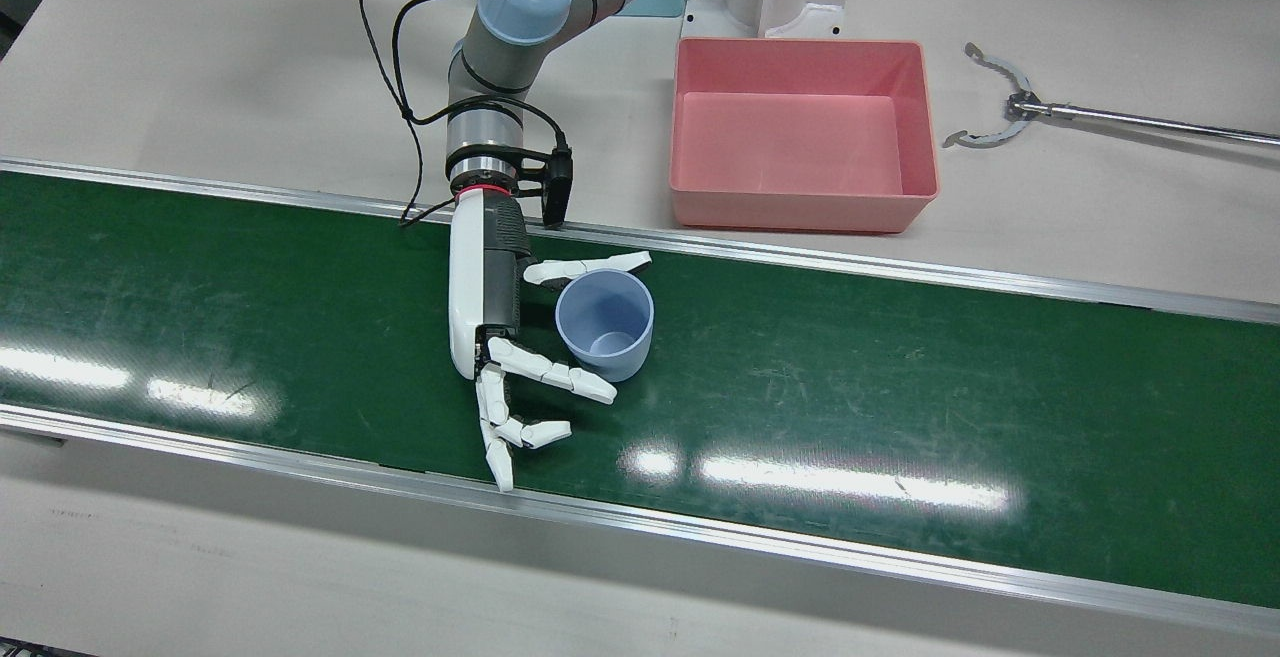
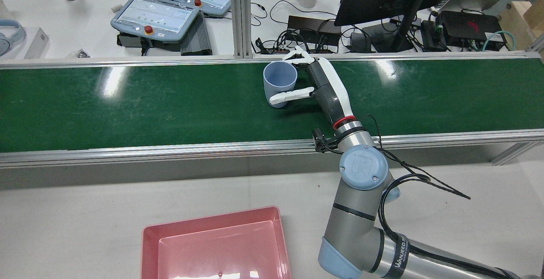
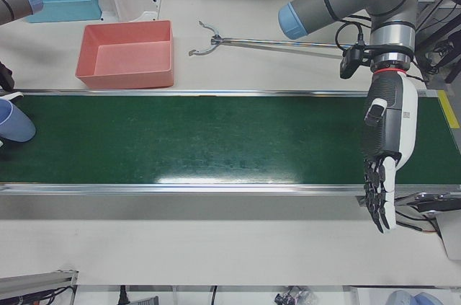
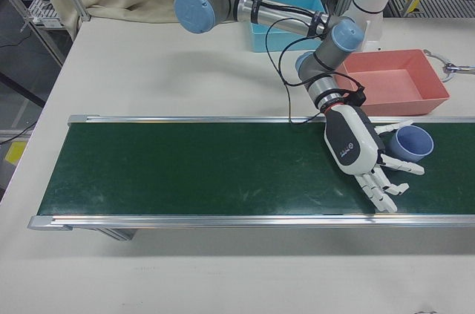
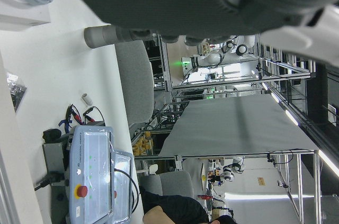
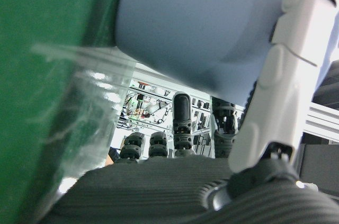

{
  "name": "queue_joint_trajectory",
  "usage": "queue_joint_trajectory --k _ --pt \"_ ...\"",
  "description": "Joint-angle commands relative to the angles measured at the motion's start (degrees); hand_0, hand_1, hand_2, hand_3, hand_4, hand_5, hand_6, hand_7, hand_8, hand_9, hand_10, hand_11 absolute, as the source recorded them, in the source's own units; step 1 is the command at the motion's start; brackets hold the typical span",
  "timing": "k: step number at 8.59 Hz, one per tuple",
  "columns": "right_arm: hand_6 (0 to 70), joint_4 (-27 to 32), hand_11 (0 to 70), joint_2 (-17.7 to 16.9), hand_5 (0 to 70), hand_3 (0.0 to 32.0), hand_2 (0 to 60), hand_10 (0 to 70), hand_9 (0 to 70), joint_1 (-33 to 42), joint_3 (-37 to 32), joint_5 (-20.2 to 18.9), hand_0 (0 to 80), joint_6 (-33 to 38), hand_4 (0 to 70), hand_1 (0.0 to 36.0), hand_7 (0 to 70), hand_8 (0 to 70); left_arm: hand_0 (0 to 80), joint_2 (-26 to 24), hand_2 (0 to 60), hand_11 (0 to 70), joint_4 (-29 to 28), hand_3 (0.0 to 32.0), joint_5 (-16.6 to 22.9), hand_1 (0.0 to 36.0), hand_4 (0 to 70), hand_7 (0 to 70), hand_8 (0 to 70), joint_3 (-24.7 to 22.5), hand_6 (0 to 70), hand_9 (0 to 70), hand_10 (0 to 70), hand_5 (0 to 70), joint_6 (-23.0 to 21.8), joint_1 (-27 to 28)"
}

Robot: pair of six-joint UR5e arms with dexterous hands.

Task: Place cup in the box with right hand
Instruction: 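Close the right hand fingers around the blue cup, then lift the cup off the conveyor and carry it over the pink tray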

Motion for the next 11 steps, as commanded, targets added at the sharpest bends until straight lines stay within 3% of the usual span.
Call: queue_joint_trajectory --k 1,2,5,8,11 --pt "12.3 0.0 12.1 0.1 6.9 0.0 49.0 6.8 13.6 0.0 0.0 -0.1 55.5 0.1 46.0 27.1 50.3 3.7 0.0 0.0 0.0 0.0 0.0 0.0 0.0 0.0 0.0 0.0 0.0 0.0 0.0 0.0 0.0 0.0 0.0 0.0" --pt "13.4 0.0 14.0 0.0 9.1 0.0 60.0 7.7 15.5 0.0 0.0 -0.1 51.4 0.1 47.6 36.0 53.0 5.2 0.0 0.0 0.0 0.0 0.0 0.0 0.0 0.0 0.0 0.0 0.0 0.0 0.0 0.0 0.0 0.0 0.0 0.0" --pt "15.4 -0.1 15.1 -0.1 11.1 0.0 60.0 8.0 16.8 0.0 3.2 -0.2 58.8 0.1 51.6 36.0 61.2 5.6 0.0 0.0 0.0 0.0 0.0 0.0 0.0 0.0 0.0 0.0 0.0 0.0 0.0 0.0 0.0 0.0 0.0 0.0" --pt "15.7 -0.5 13.8 -0.7 10.9 0.0 60.0 7.1 15.2 -0.1 10.7 -1.0 59.5 0.0 54.3 36.0 64.4 4.1 0.0 0.0 0.0 0.0 0.0 0.0 0.0 0.0 0.0 0.0 0.0 0.0 0.0 0.0 0.0 0.0 0.0 0.0" --pt "16.0 -0.9 12.7 -4.9 10.9 0.0 60.0 6.2 14.3 -7.0 21.6 -1.0 60.4 -0.1 52.7 36.0 66.7 3.1 0.0 0.0 0.0 0.0 0.0 0.0 0.0 0.0 0.0 0.0 0.0 0.0 0.0 0.0 0.0 0.0 -0.1 0.0"
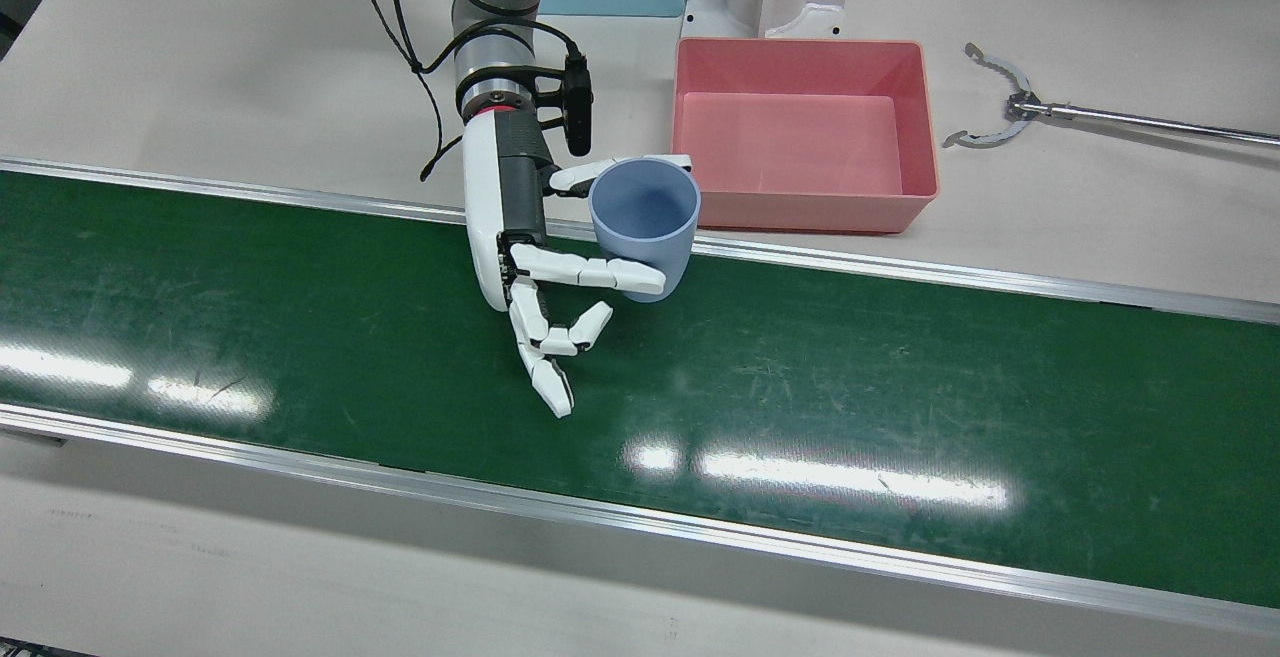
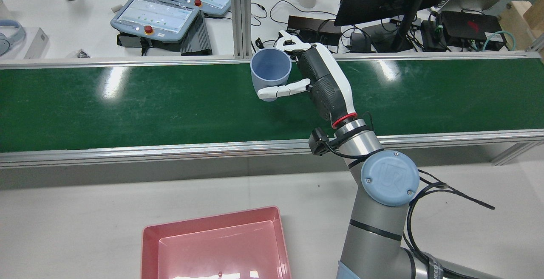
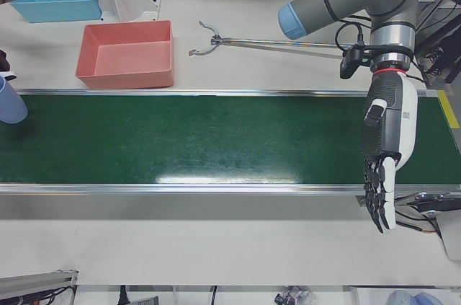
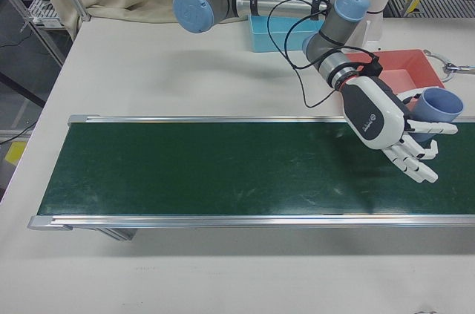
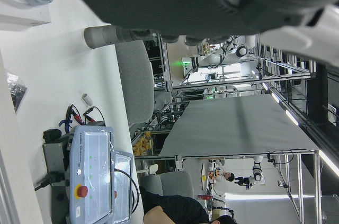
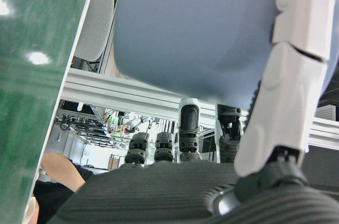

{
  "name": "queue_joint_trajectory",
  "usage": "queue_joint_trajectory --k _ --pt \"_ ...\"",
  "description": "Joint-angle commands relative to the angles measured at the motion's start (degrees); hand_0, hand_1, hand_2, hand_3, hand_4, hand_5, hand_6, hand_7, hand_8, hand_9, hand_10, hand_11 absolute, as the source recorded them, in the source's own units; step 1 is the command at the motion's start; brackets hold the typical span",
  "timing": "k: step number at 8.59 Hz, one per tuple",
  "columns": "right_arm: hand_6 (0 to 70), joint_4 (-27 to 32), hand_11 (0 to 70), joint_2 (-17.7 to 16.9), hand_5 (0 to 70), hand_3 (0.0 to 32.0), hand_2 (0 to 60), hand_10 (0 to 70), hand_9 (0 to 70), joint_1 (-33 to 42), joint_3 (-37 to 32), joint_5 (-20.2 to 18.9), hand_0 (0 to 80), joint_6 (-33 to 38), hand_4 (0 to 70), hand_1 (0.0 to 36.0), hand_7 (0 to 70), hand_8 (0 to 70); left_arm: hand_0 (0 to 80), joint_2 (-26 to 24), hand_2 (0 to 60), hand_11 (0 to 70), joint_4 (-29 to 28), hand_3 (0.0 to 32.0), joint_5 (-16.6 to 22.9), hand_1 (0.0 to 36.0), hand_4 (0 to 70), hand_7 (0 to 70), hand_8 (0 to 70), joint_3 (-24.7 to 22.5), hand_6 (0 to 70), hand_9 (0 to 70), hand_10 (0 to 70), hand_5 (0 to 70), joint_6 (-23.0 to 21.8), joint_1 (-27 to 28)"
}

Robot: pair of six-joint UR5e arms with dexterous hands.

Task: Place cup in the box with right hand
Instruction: 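Lift the cup off the conveyor and carry it over the pink tray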

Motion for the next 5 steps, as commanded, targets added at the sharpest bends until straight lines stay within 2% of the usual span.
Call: queue_joint_trajectory --k 1,3,5 --pt "16.2 -1.9 12.4 -5.0 11.0 0.0 60.0 6.1 14.3 -8.2 12.3 0.0 61.0 -0.9 52.9 36.0 67.8 3.0 0.0 0.0 0.0 0.0 0.0 0.0 0.0 0.0 0.0 0.0 0.0 0.0 0.0 0.0 0.0 0.0 0.0 0.0" --pt "16.1 -3.4 11.6 -7.9 10.9 0.0 60.0 5.5 13.4 -14.7 19.2 0.0 61.1 -6.3 51.4 36.0 68.3 2.3 0.0 0.0 0.0 0.0 0.0 0.0 0.0 0.0 0.0 0.0 0.0 0.0 0.0 0.0 0.0 0.0 0.0 0.0" --pt "15.5 -3.4 11.2 -9.2 10.6 0.0 60.0 5.3 12.6 -19.5 19.6 0.2 58.3 -8.8 47.5 36.0 65.5 2.1 0.0 0.0 0.0 0.0 0.0 0.0 0.0 0.0 0.0 0.0 0.0 0.0 0.0 0.0 0.0 0.0 0.0 -0.1"
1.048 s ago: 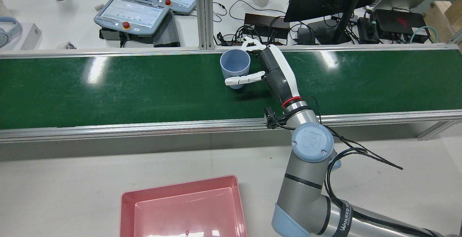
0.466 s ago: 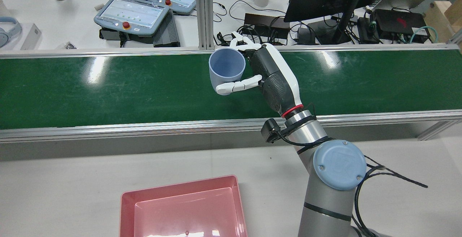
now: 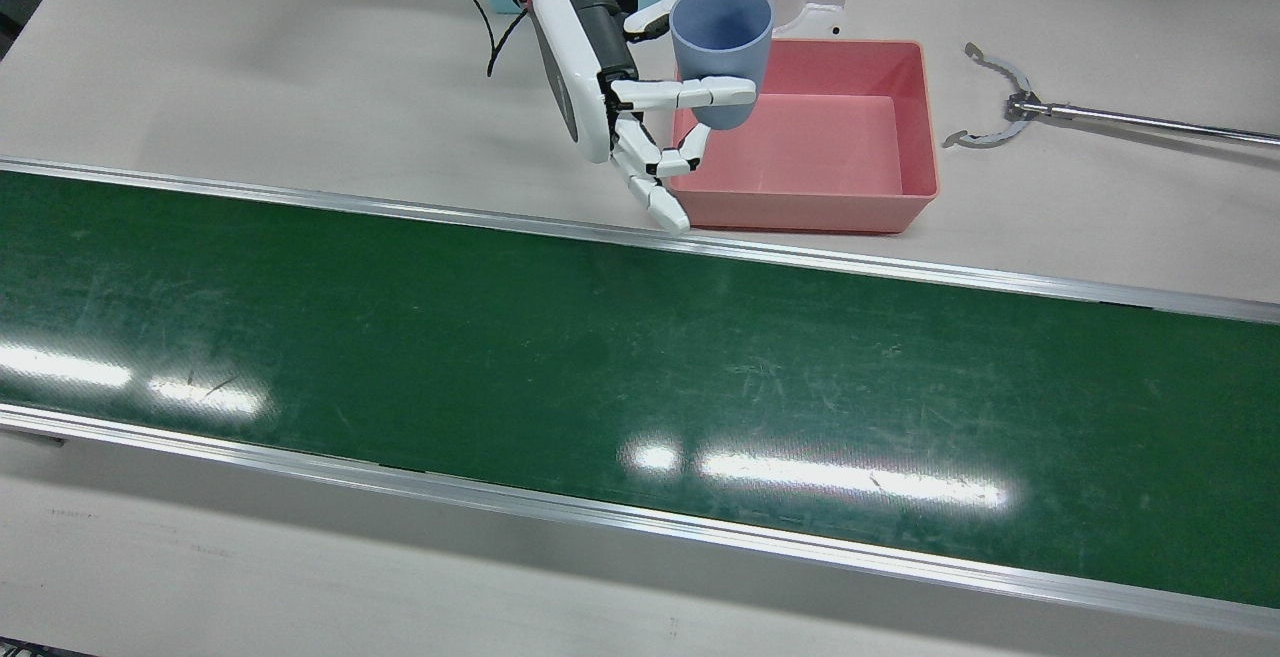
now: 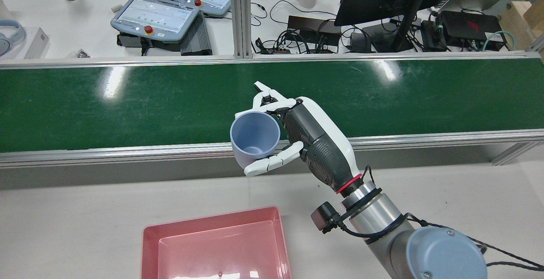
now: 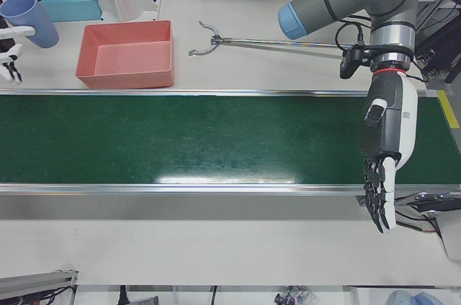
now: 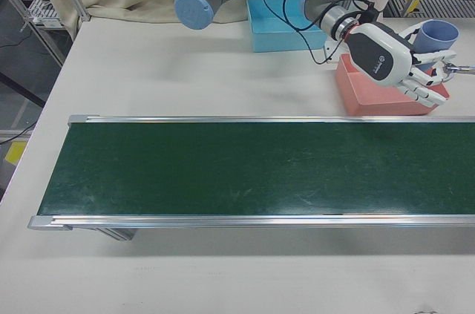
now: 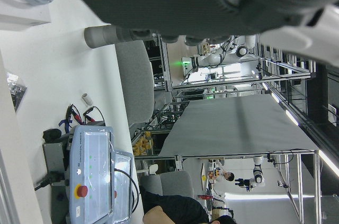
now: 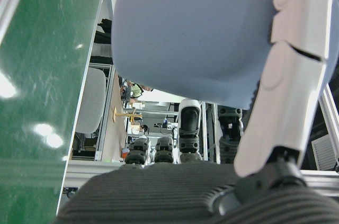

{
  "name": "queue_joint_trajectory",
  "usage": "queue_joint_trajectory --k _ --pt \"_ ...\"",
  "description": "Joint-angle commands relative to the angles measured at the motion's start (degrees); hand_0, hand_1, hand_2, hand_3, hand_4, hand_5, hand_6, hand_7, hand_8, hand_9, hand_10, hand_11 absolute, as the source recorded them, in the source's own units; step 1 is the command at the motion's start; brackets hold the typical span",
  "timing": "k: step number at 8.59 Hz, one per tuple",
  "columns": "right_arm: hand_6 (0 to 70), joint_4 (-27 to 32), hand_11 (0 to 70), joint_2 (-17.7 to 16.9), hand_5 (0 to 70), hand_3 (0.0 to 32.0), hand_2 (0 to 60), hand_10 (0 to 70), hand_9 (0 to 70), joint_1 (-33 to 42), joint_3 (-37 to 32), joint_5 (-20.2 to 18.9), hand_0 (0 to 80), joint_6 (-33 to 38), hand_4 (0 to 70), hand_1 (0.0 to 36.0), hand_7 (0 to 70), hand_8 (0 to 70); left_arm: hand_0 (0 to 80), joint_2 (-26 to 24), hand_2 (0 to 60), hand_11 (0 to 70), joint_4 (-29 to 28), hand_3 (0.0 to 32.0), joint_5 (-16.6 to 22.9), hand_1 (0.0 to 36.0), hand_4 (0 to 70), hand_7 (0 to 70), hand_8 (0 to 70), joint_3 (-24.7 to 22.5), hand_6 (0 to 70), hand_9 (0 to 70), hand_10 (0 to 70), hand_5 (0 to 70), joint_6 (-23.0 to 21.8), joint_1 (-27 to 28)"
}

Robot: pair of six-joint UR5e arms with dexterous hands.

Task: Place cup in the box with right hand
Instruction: 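Lift the cup off the conveyor and carry it over the pink tray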

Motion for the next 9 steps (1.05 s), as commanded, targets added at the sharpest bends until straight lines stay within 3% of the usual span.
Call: queue_joint_trajectory --k 1,3,8,9 --pt "15.1 -0.3 10.9 -4.4 10.5 0.0 60.0 5.1 12.3 -6.9 1.8 0.3 57.4 -3.2 45.6 36.0 63.5 2.0 0.0 0.0 0.0 0.0 0.0 0.0 0.0 0.0 0.0 0.0 0.0 0.0 0.0 0.0 0.0 0.0 0.0 0.0" --pt "14.2 -0.3 10.8 -7.7 9.9 0.0 60.0 5.2 11.1 -9.4 0.2 0.6 54.3 -3.2 42.5 36.0 59.1 1.8 0.0 0.0 0.0 0.0 0.0 0.0 0.0 0.0 0.0 0.0 0.0 0.0 0.0 0.0 0.0 0.0 0.0 0.0" --pt "11.1 0.0 9.9 -7.3 8.5 0.0 60.0 4.8 7.8 -10.6 -2.7 -0.1 50.2 -3.0 38.0 36.0 43.8 1.2 0.0 0.0 0.0 0.0 0.0 0.0 0.0 0.0 0.0 0.0 0.0 0.0 0.0 0.0 0.0 0.0 0.0 -0.1" --pt "10.1 0.0 9.8 -7.2 8.5 0.0 60.0 4.7 7.1 -10.7 -2.7 -0.1 54.1 -3.1 36.6 36.0 38.3 1.0 0.0 0.0 0.0 0.0 0.0 0.0 0.0 0.0 0.0 0.0 0.0 0.0 0.0 0.0 0.0 0.0 0.0 0.0"
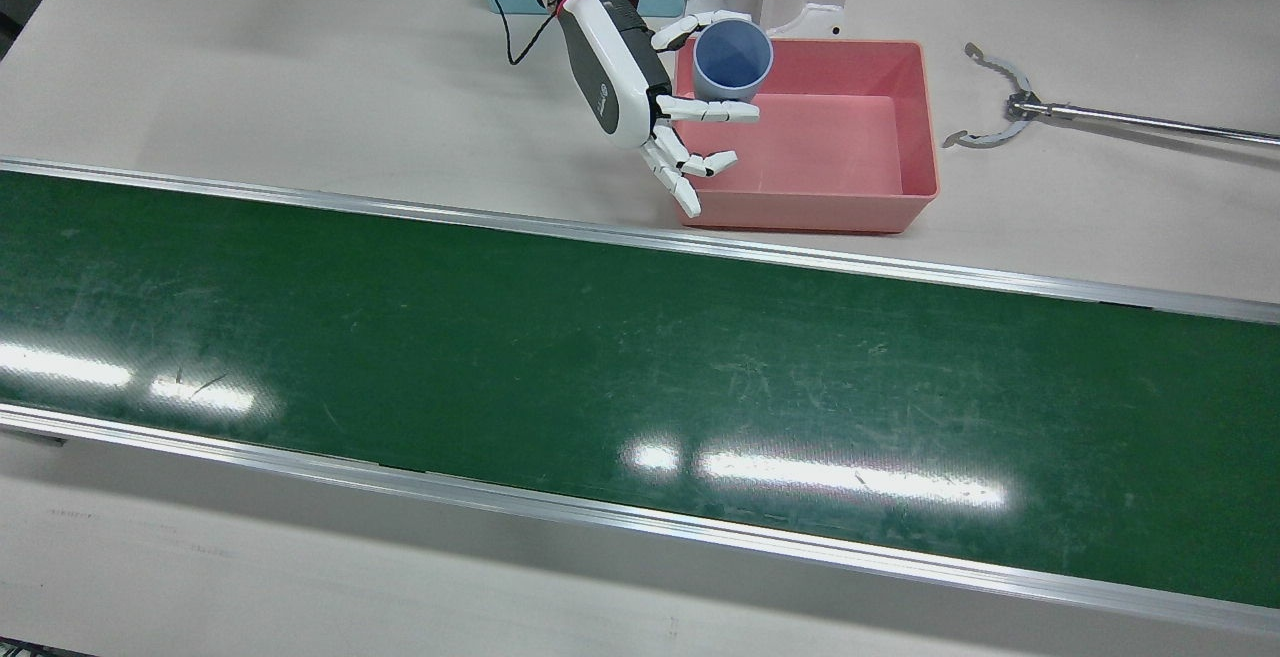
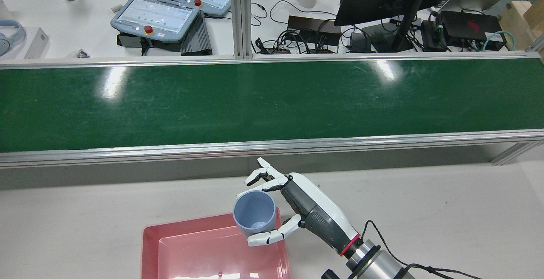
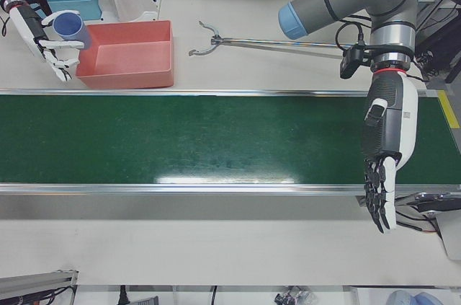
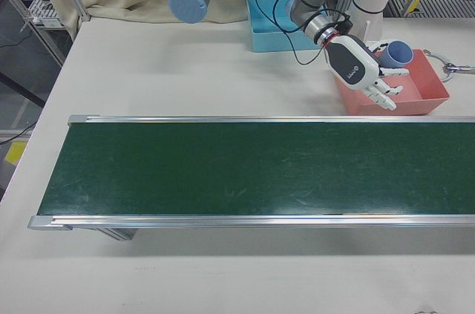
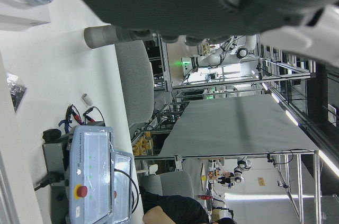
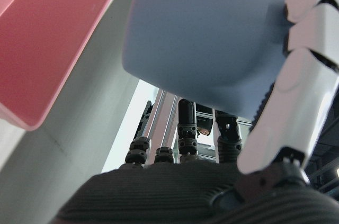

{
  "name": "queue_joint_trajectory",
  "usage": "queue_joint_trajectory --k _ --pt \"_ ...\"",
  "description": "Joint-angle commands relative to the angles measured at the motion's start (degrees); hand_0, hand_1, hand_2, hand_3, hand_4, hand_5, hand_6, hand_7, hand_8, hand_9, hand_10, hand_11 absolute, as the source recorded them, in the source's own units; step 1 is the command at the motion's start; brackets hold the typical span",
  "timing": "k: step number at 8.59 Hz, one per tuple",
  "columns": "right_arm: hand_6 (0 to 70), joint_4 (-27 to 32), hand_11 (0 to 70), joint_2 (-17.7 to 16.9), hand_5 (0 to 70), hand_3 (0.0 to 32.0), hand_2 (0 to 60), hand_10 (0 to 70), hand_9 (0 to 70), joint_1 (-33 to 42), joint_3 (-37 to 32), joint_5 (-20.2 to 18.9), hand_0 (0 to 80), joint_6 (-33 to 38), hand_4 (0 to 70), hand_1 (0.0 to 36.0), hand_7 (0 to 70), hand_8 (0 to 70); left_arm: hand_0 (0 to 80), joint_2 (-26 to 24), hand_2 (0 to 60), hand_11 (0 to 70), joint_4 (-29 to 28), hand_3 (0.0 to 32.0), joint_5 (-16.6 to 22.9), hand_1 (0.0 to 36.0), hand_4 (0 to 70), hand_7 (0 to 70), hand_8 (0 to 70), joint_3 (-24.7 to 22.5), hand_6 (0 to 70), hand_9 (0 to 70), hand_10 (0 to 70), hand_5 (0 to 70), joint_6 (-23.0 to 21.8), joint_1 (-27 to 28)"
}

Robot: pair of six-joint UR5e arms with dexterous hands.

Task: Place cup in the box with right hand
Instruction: 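Lower the cup into the pink tray and open the right hand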

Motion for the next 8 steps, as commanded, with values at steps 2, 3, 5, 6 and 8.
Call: queue_joint_trajectory --k 2,3,5,6,8 --pt "9.0 -0.1 8.6 0.3 9.0 0.0 54.8 3.8 5.9 -0.6 0.2 -0.3 62.2 -0.1 34.6 34.9 31.2 0.8 0.0 0.0 0.0 0.0 0.0 0.0 0.0 0.0 0.0 0.0 0.0 0.0 0.0 0.0 0.0 0.0 0.1 0.1" --pt "8.9 -0.1 8.4 0.3 8.8 0.0 49.4 3.7 6.0 -0.8 0.2 -0.8 62.7 -0.1 34.8 33.8 31.4 0.8 0.0 0.0 0.0 0.0 0.0 0.0 0.0 0.0 0.0 0.0 0.0 0.0 0.0 0.0 0.0 0.0 0.1 0.0" --pt "7.8 -0.1 5.5 0.3 6.6 0.0 0.2 2.2 4.3 -0.8 0.2 -1.6 63.5 -0.1 34.3 20.2 28.6 0.5 0.0 0.0 0.0 0.0 0.0 0.0 0.0 0.0 0.0 0.0 0.0 0.0 0.0 0.0 0.0 0.0 0.0 0.0" --pt "7.4 -0.1 4.5 0.3 5.9 0.0 0.0 1.6 4.2 -0.8 0.3 -1.6 60.7 -0.1 33.4 17.3 28.0 0.4 0.0 0.0 0.0 0.0 0.0 0.0 0.0 0.0 0.0 0.0 0.0 0.0 0.0 0.0 0.0 0.0 0.1 0.1" --pt "7.2 -0.1 3.9 0.2 4.9 0.0 0.0 1.4 4.2 -0.8 0.4 -1.7 56.2 0.0 31.5 13.3 28.2 0.4 0.0 0.1 0.0 0.0 0.0 0.0 0.0 0.0 0.0 0.0 0.0 0.0 0.0 0.0 0.0 0.0 0.0 0.1"
